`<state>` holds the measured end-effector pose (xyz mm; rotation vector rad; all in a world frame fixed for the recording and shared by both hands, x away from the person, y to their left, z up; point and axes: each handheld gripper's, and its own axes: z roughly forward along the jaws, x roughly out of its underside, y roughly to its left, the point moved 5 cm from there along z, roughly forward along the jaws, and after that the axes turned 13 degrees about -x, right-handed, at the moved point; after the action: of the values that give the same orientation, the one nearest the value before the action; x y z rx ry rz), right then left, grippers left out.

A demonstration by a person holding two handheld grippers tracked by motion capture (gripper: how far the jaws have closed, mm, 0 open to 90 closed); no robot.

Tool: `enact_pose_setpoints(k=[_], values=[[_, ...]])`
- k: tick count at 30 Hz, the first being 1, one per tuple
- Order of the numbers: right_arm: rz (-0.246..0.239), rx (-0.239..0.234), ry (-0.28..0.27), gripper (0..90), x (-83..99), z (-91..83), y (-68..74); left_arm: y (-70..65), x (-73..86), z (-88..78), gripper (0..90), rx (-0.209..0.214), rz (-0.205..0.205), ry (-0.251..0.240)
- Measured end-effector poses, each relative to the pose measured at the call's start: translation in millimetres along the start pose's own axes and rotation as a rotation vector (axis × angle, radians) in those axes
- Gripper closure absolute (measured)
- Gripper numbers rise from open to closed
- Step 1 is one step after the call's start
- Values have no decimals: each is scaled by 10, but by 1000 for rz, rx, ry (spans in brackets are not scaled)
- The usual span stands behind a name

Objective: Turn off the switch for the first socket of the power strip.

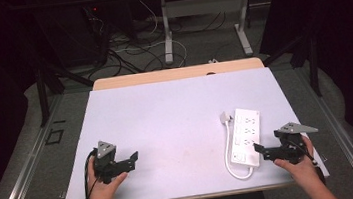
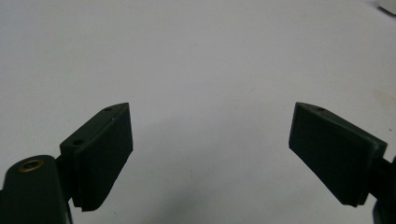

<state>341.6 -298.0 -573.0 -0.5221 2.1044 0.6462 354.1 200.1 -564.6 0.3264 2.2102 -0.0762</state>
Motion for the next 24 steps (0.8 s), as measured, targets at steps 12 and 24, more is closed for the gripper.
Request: enact_pose_setpoints(k=[12,24], values=[[-33,-2,13,18,21,60,47,-7,2,9,134,6,1,-1],[-45,-5,29,18,44,81,39,-6,0,9,134,4,7,-3]])
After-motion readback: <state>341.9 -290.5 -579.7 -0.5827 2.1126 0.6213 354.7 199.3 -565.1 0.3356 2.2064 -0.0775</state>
